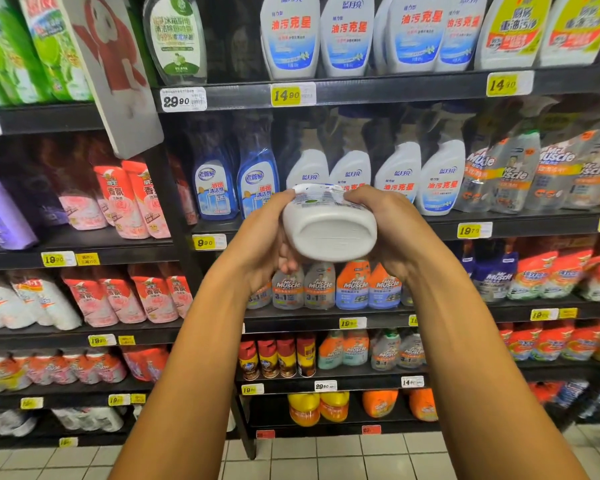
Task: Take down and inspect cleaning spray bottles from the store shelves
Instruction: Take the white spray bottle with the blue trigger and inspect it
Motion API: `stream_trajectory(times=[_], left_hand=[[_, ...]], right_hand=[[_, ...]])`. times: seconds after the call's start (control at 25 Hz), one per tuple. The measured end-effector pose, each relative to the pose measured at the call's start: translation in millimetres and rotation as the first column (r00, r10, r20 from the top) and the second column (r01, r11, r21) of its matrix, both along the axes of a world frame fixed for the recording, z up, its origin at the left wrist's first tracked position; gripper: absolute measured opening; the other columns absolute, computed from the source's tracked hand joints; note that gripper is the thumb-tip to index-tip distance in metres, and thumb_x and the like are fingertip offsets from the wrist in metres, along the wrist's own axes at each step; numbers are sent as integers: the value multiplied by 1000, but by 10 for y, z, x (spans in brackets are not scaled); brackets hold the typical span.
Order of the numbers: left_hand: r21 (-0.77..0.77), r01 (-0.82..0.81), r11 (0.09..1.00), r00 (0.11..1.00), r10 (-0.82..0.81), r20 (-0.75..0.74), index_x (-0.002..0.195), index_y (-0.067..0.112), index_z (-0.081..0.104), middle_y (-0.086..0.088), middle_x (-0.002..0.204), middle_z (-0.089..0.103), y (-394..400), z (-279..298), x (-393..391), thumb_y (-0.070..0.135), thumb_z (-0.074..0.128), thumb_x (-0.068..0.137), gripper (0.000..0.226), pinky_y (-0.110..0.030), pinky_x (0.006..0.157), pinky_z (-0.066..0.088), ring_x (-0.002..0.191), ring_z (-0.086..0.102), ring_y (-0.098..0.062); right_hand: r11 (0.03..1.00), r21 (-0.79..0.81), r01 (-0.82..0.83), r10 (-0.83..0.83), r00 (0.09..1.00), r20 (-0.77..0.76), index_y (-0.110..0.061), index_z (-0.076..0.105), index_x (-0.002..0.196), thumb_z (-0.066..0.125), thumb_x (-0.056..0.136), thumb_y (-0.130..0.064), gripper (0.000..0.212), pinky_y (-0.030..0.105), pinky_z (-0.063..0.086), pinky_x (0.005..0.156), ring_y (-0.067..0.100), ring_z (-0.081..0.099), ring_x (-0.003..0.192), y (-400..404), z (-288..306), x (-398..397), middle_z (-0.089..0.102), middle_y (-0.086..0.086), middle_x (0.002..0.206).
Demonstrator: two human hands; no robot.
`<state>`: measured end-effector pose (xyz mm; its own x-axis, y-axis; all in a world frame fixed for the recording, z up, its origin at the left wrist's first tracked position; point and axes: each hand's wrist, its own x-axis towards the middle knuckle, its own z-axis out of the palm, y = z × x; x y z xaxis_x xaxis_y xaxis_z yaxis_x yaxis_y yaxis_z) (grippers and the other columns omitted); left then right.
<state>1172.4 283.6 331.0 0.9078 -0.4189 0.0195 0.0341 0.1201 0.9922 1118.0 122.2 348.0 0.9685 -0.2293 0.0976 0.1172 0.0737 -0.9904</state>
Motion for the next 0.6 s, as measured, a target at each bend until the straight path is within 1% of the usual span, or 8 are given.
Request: stream_trajectory(times=[0.08, 0.16, 0.2, 0.28, 0.36, 0.44, 0.52, 0.6], left_hand=[[1, 32, 999, 999, -32, -15, 115, 8, 61, -5, 49, 56, -4, 22, -9, 51, 44, 97, 50, -16, 30, 32, 31, 44, -15], [-25, 8, 1000, 1000, -9, -20, 114, 9, 62, -4, 53, 57, -11, 25, -35, 49, 47, 96, 47, -16, 30, 32, 33, 45, -15], [-54, -14, 998, 1000, 13, -20, 112, 9, 62, -4, 54, 58, -18, 23, -41, 47, 48, 96, 44, -16, 31, 32, 34, 45, -14], [-124, -58, 991, 998, 56, -18, 105, 10, 63, 0, 51, 60, -36, 26, -49, 43, 47, 98, 38, -16, 31, 34, 32, 47, -11], [-188, -69, 980, 998, 67, -19, 100, 12, 64, 3, 48, 60, -57, 48, -62, 42, 47, 98, 35, -15, 32, 35, 31, 47, -8], [-237, -64, 969, 998, 59, -27, 100, 12, 65, 3, 50, 61, -73, 70, -78, 41, 47, 97, 34, -14, 34, 36, 33, 49, -8], [-264, -65, 962, 998, 59, -32, 101, 13, 66, 3, 52, 61, -75, 87, -84, 41, 47, 96, 34, -14, 35, 36, 35, 50, -8], [-263, -76, 962, 997, 68, -40, 99, 13, 66, 0, 55, 59, -65, 106, -90, 42, 48, 94, 34, -15, 34, 34, 35, 48, -9]], right_hand=[[1000, -12, 11, -11, 1000, 0, -16, 66, 74, 59, 90, -21, 18, 22, 44, 48, 19, 60, 60, 5, 2, 16, 63, 1, 61], [999, -11, -35, 36, 998, 54, -16, 68, 88, 58, 93, -26, 15, 30, 50, 61, 23, 64, 78, 23, -22, 0, 70, 5, 81], [996, 1, -87, 87, 989, 119, -17, 68, 98, 58, 94, -31, 17, 34, 51, 71, 23, 66, 88, 36, -47, -15, 72, 6, 94], [984, 26, -177, 165, 955, 245, -22, 61, 116, 62, 89, -44, 35, 32, 52, 84, 16, 67, 101, 88, -106, -59, 70, 2, 114], [992, -43, -115, 123, 939, 321, -28, 50, 129, 73, 72, -52, 66, 22, 53, 83, 2, 66, 103, 170, -139, -121, 64, -7, 120], [982, -179, 63, 12, 921, 389, -32, 43, 132, 78, 58, -54, 85, 15, 51, 78, -8, 61, 98, 262, -159, -149, 57, -11, 120], [959, -234, 157, -41, 899, 435, -30, 43, 131, 81, 58, -53, 86, 16, 51, 75, -8, 59, 94, 320, -169, -155, 55, -12, 116], [954, -258, 153, -18, 888, 460, -27, 42, 132, 78, 70, -48, 75, 16, 50, 75, -8, 58, 92, 333, -162, -151, 55, -15, 112]])
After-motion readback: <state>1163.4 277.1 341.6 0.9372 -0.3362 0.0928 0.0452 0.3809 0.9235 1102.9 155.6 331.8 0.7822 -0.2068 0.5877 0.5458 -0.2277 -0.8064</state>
